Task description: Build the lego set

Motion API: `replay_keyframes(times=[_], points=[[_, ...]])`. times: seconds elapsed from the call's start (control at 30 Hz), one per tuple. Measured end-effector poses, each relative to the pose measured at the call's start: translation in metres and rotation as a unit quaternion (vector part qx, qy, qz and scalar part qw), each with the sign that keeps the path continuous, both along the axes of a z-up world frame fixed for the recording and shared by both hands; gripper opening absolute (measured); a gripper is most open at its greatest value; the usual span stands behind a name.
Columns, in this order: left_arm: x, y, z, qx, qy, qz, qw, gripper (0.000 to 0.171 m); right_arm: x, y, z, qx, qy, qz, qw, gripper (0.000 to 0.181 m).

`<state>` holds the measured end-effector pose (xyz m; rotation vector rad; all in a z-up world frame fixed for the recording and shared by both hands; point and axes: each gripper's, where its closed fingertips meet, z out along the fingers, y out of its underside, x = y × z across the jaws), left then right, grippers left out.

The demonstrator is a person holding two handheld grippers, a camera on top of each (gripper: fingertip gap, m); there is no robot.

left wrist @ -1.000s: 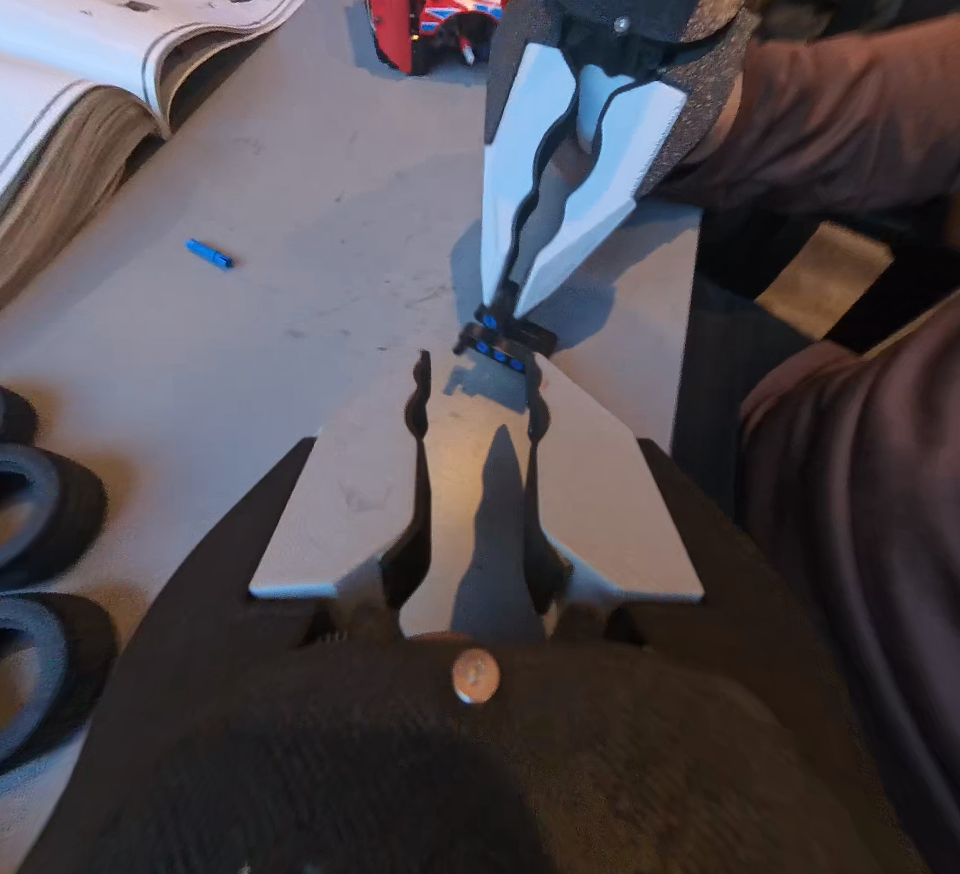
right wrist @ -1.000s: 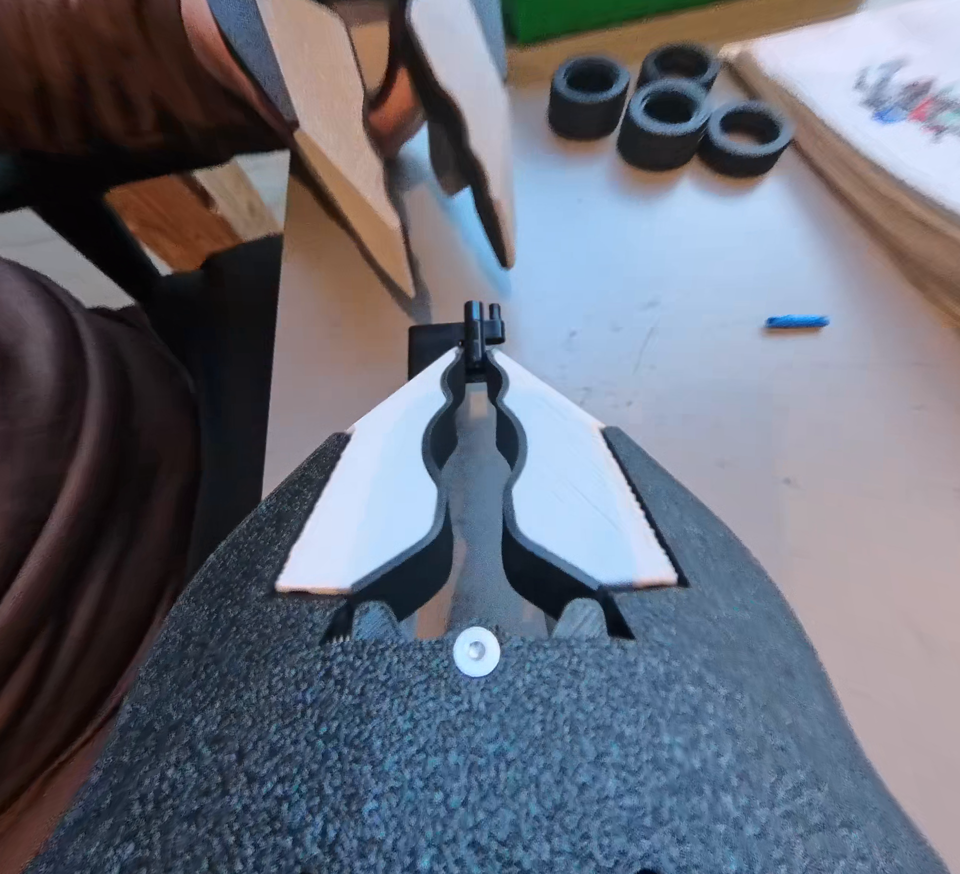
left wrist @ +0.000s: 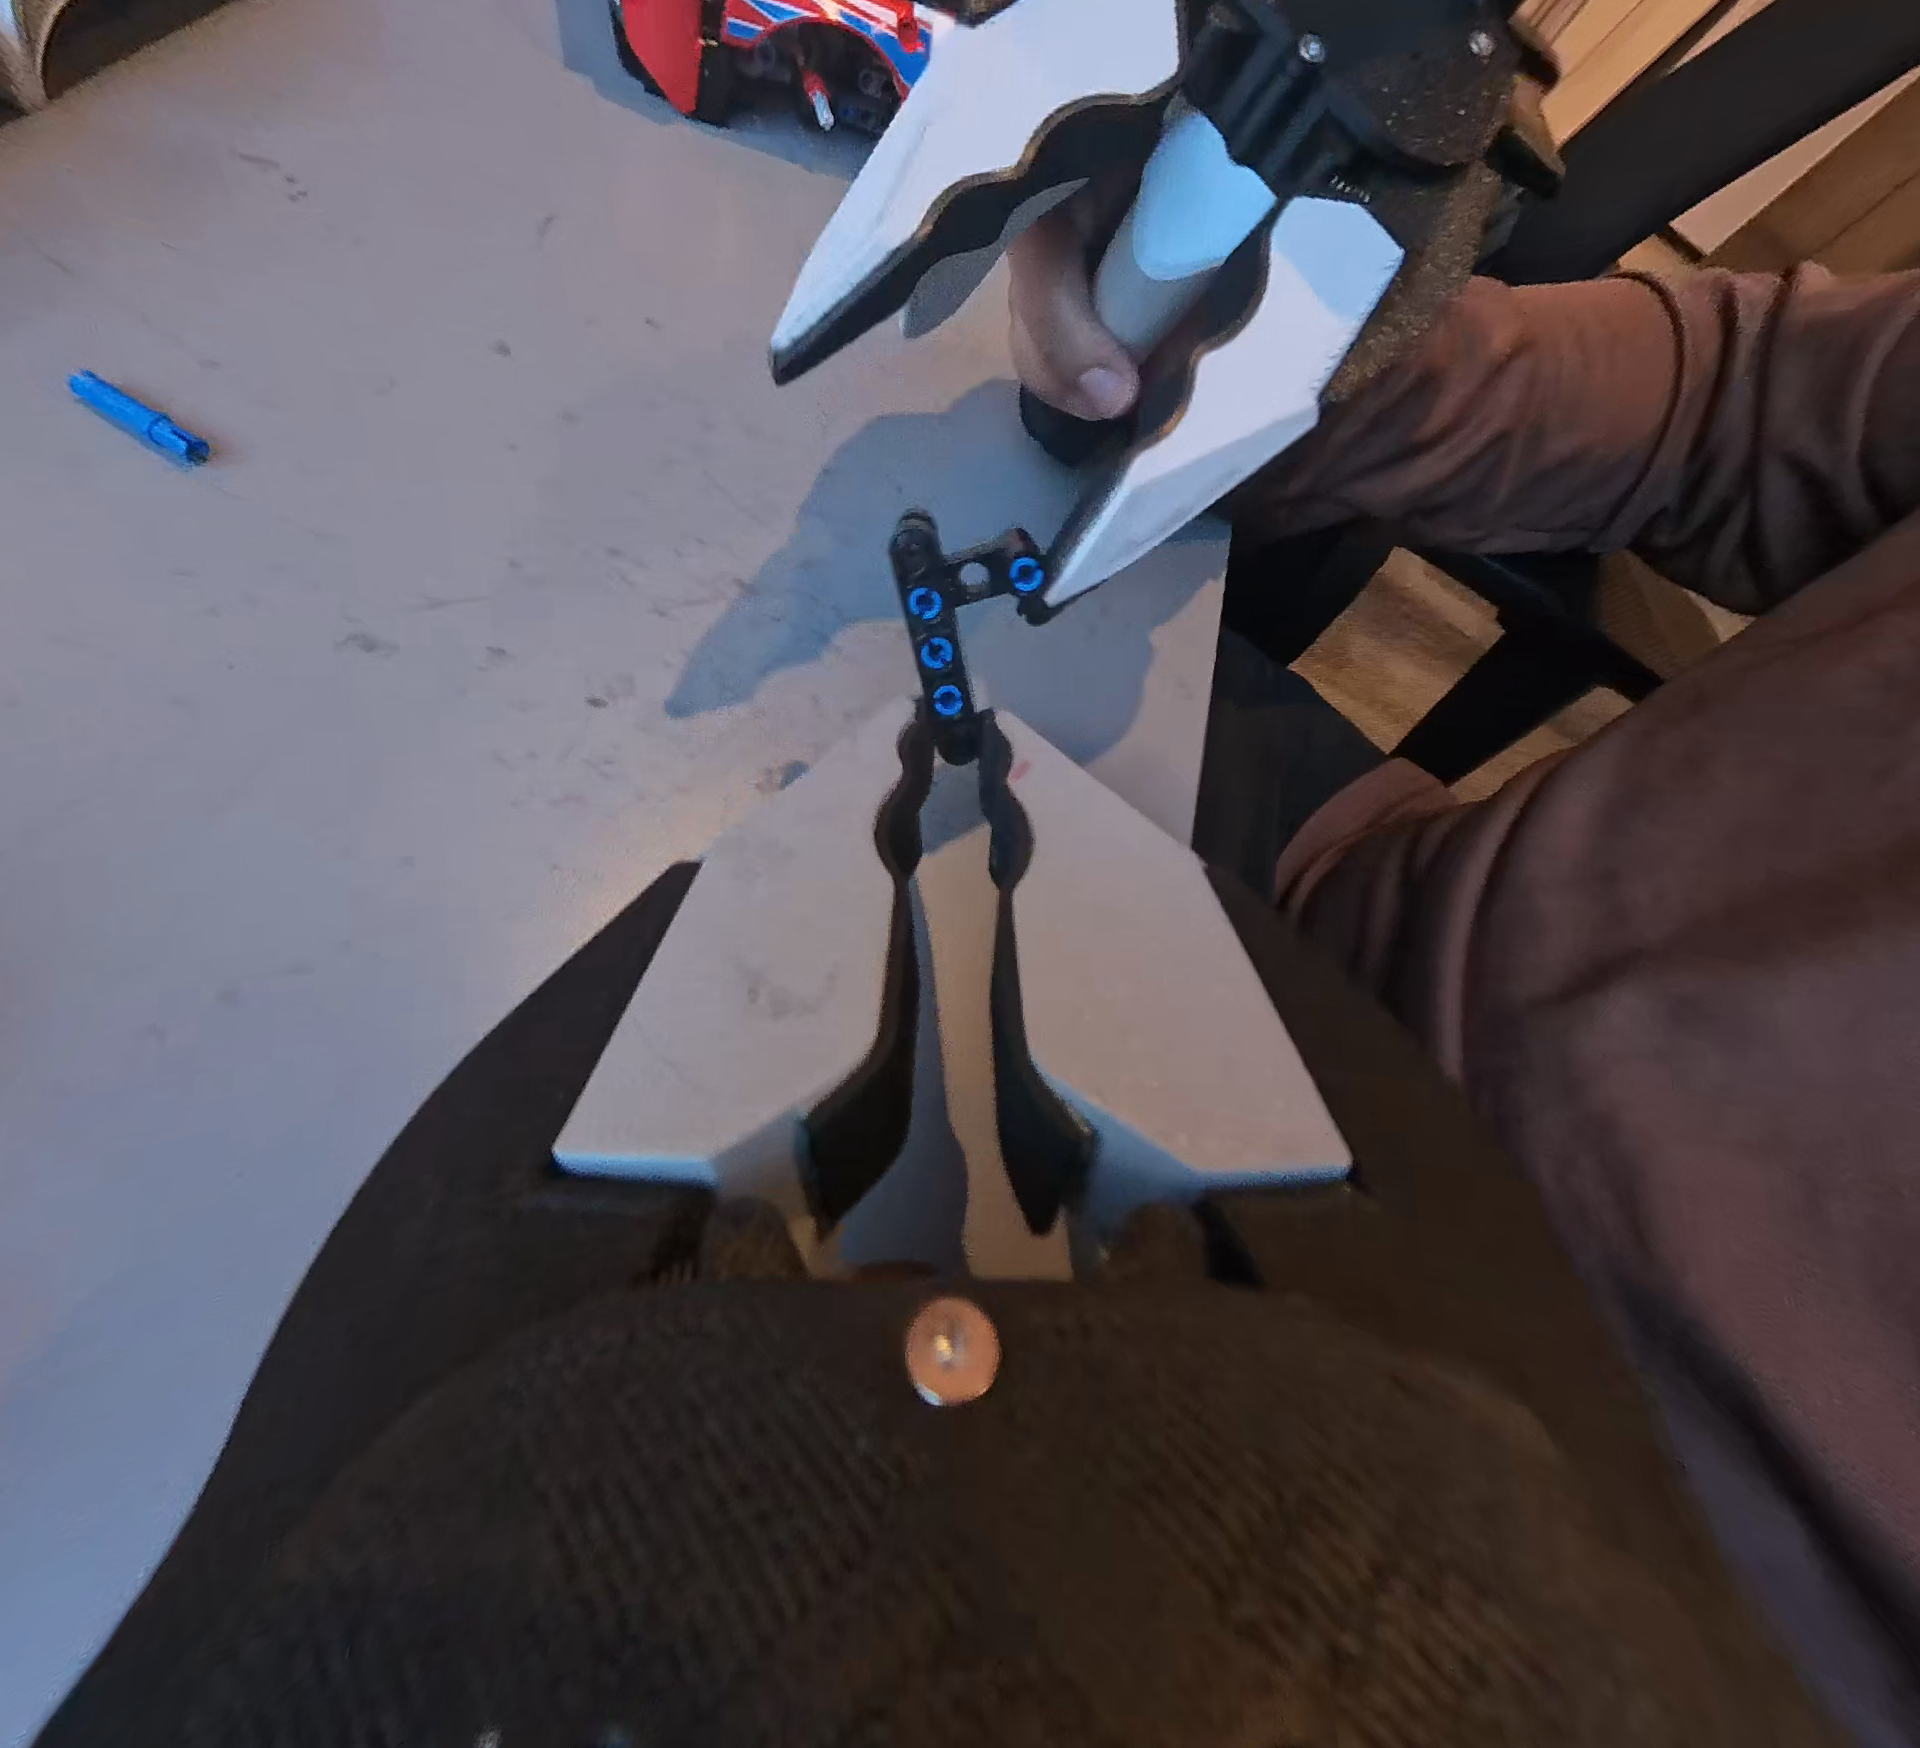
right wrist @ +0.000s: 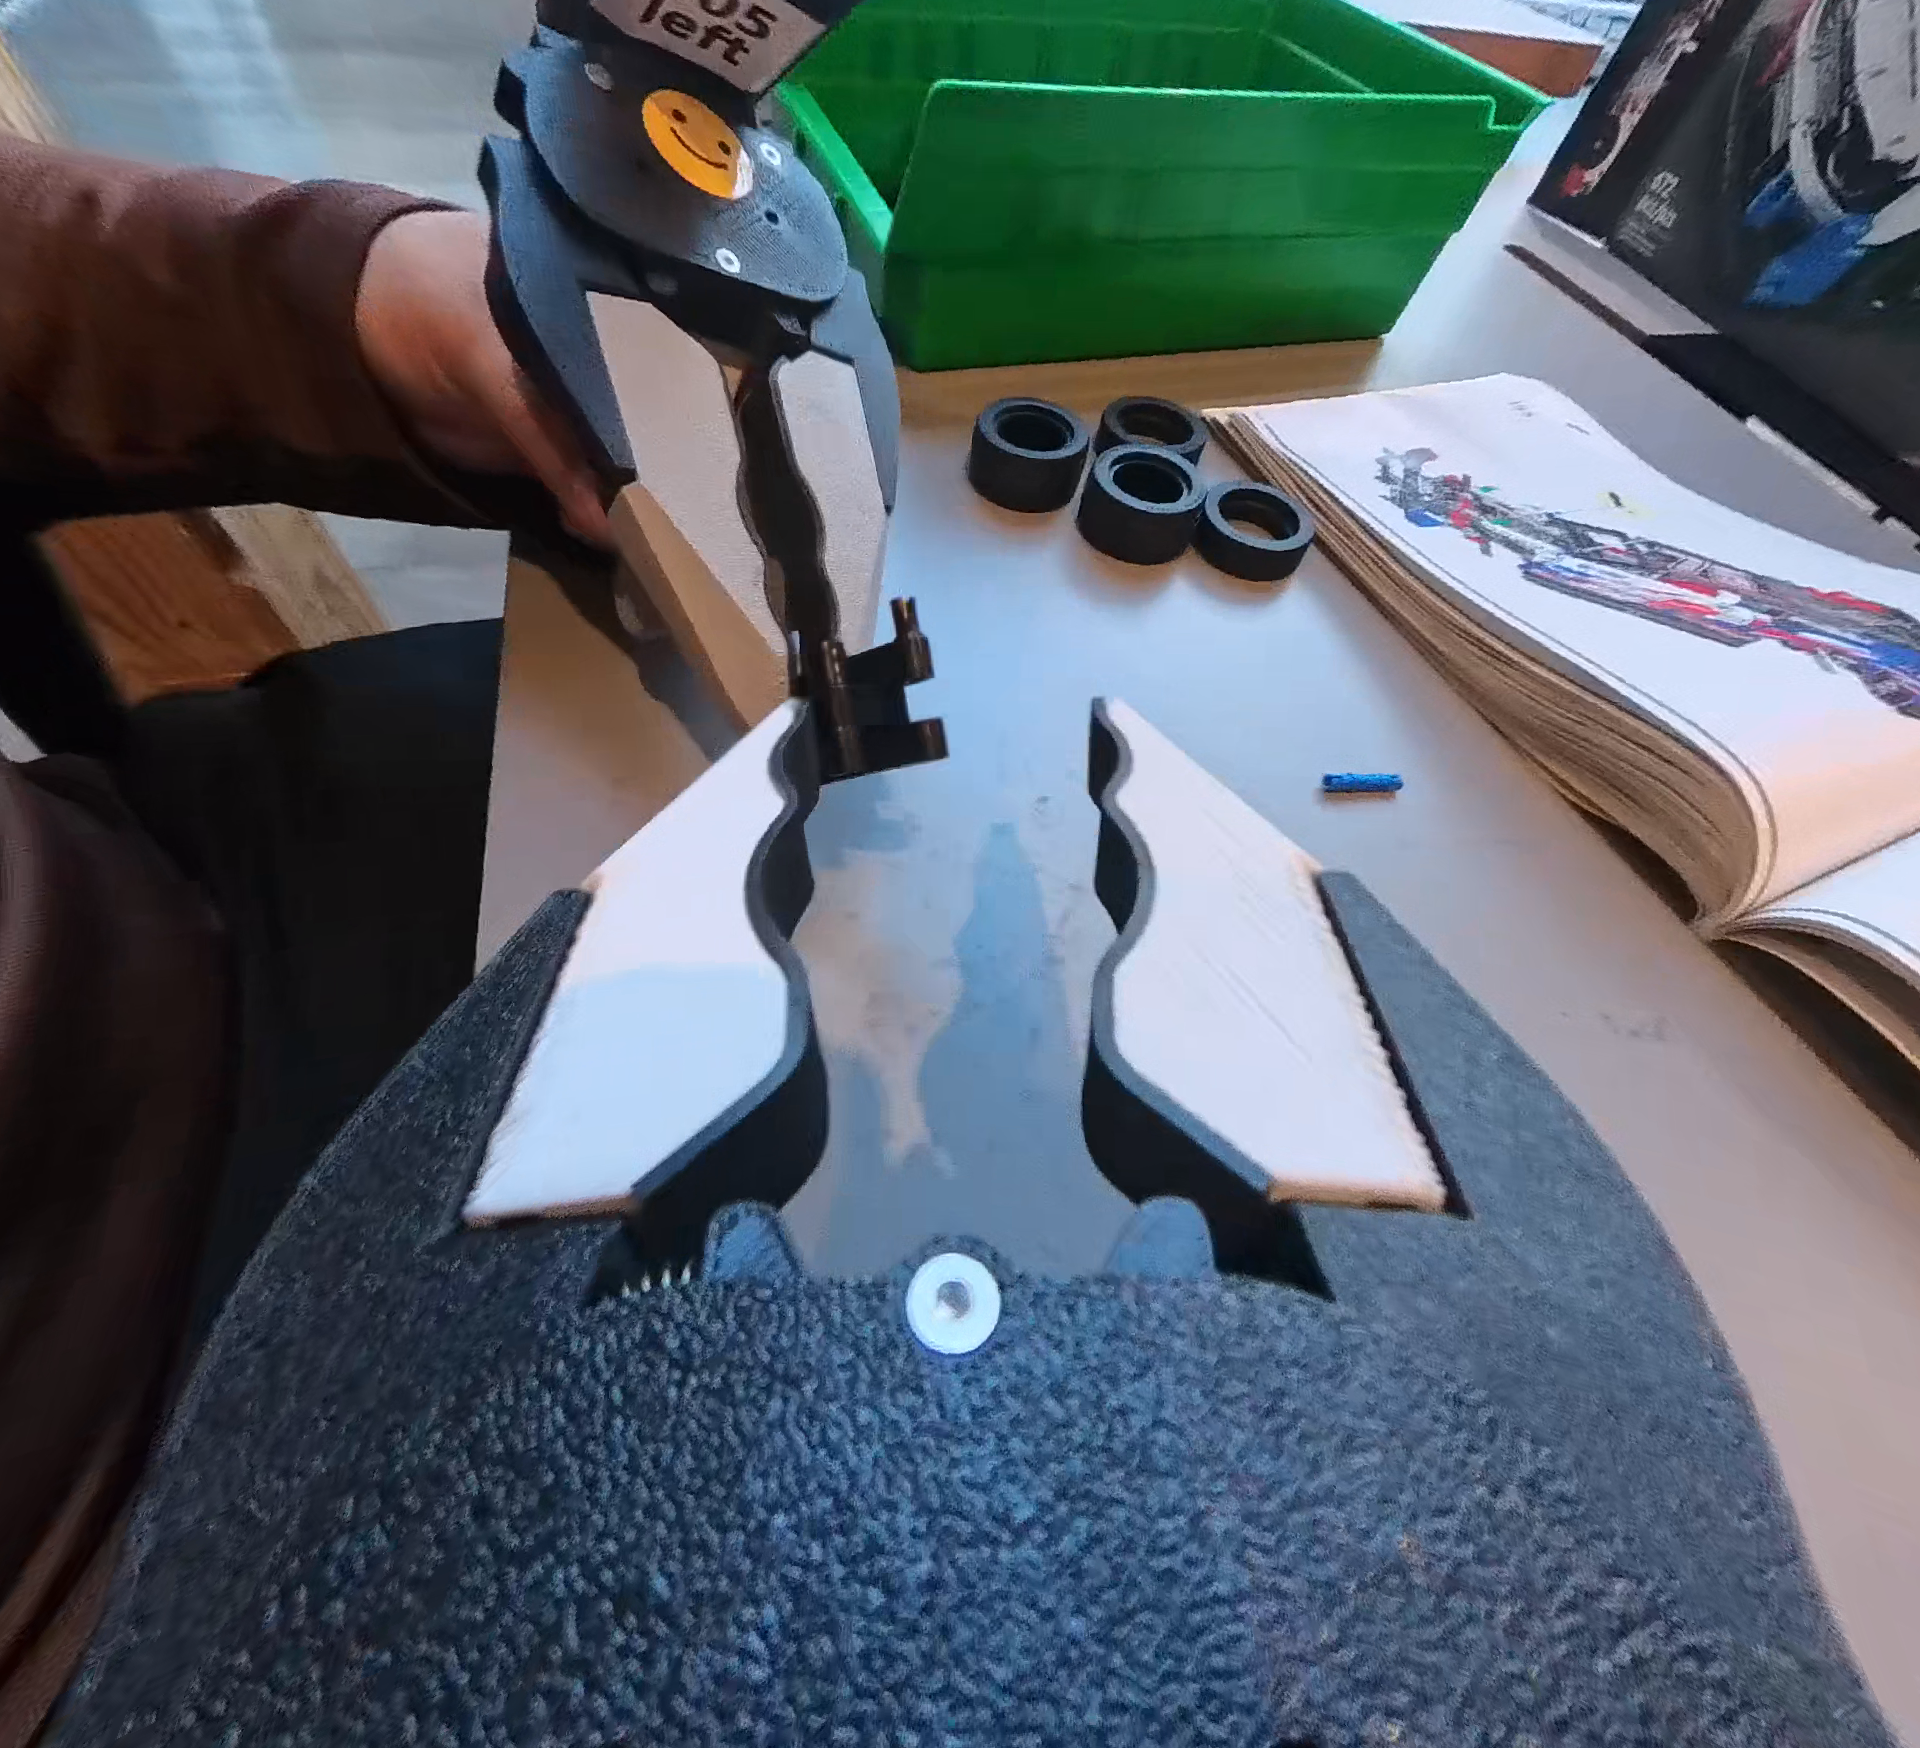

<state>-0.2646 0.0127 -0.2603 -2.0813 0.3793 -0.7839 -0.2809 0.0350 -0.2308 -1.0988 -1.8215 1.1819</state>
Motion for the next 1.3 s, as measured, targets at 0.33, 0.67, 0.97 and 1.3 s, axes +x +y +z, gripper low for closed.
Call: replay_keyframes(times=[0.33, 0.67, 0.97, 1.3], points=[[0.008, -0.003, 0.003, 0.003, -0.012, -0.021, 1.000, 0.005, 0.008, -0.021, -0.001, -0.032, -0.017, 0.070, 0.997, 0.023], [0.024, -0.018, 0.006, 0.034, 0.010, -0.094, 0.995, 0.005, 0.023, -0.034, 0.011, -0.277, -0.114, 0.177, 0.938, 0.007], [0.018, -0.023, -0.006, -0.028, 0.008, -0.107, 0.994, 0.005, 0.018, -0.026, -0.002, -0.282, -0.153, 0.153, 0.935, 0.009], [-0.015, -0.015, -0.029, -0.221, -0.021, -0.081, 0.972, 0.022, 0.009, 0.048, -0.016, -0.189, -0.115, -0.033, 0.975, 0.020]])
